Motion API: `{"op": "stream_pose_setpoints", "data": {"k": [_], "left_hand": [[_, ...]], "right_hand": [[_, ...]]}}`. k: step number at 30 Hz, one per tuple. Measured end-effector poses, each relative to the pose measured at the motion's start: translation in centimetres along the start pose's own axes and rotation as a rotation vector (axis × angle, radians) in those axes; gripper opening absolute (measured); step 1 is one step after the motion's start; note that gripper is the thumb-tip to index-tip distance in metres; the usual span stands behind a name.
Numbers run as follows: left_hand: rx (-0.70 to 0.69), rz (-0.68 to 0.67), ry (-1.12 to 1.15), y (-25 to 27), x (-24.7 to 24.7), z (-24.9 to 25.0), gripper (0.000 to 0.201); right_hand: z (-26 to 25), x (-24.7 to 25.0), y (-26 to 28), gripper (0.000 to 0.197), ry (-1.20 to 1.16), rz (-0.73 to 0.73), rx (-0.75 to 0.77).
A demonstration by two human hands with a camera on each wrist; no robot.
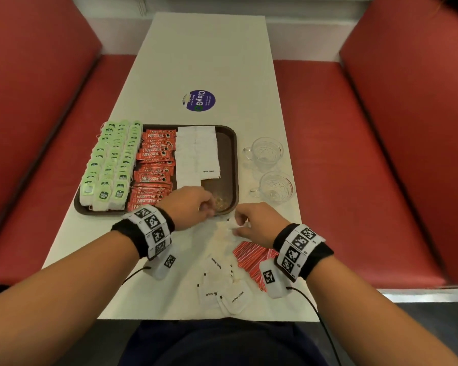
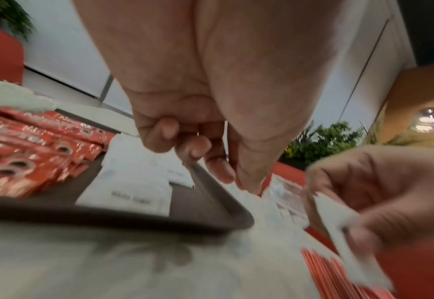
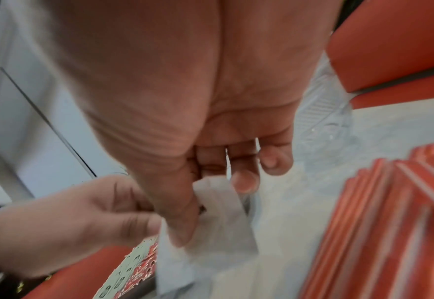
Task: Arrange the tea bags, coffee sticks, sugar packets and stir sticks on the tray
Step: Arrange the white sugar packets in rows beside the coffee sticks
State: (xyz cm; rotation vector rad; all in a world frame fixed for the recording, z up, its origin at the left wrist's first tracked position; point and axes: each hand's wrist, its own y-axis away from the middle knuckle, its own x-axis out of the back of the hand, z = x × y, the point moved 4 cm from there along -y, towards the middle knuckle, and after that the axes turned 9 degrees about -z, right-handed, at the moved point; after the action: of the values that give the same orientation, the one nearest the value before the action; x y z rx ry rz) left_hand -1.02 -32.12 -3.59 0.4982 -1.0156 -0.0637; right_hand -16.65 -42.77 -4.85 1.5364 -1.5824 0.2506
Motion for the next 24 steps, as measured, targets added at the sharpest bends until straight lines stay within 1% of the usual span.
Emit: {"op": "stream_pose_setpoints", "data": {"k": [2, 4, 5, 6, 7, 9, 13, 17, 20, 22, 24], "left_hand": [[-0.036, -0.131, -0.090, 0.6, -2.4, 0.3, 0.022], [-0.084, -0.248, -0.172, 1.0, -4.7, 1.0, 0.033], [-0.105, -0.287, -0.198, 1.2, -5.6, 1.3, 0.036], [-0.123, -0.308, -0.213, 1.2, -6.4, 1.5, 0.038], [-0.138, -0.315, -0.221, 1.2, -6.9, 1.7, 0.040], [-0.164, -0.313, -0.230, 1.0, -7.4, 1.9, 0.042], [-0.184, -0.345, -0.294, 0.5, -7.7, 2.2, 0.036], [-0.110, -0.366, -0.292, 0.1, -7.6, 1.8, 0.032], [-0.096, -0.393, -0.320, 0.2, -7.5, 1.2, 0.025], [-0.098, -0.347, -0.318, 0.5, -6.8, 0.9, 0.020], [-0.087, -0.253, -0.283, 0.7, -5.5, 0.6, 0.026]], "right_hand": [[0.8, -0.3, 0.6, 0.023, -0.059, 0.025, -0.032], [1.3, -0.7, 1.0, 0.039, -0.075, 0.019, -0.044], [1.4, -0.9, 1.1, 0.045, -0.067, 0.006, -0.045], [1.4, -1.1, 1.2, 0.046, -0.056, -0.011, -0.050], [1.4, -1.2, 1.3, 0.043, -0.043, -0.029, -0.059], [1.4, -1.3, 1.4, 0.032, -0.010, -0.048, -0.084], [1.0, -1.3, 1.9, 0.011, 0.007, -0.037, -0.095], [0.8, -1.2, 2.2, 0.023, -0.045, -0.008, -0.090], [0.8, -1.0, 2.2, 0.023, -0.064, -0.017, -0.107], [0.7, -1.0, 2.1, 0.024, -0.094, -0.001, -0.098], [0.8, -0.9, 1.9, 0.026, -0.128, 0.025, -0.083]]}}
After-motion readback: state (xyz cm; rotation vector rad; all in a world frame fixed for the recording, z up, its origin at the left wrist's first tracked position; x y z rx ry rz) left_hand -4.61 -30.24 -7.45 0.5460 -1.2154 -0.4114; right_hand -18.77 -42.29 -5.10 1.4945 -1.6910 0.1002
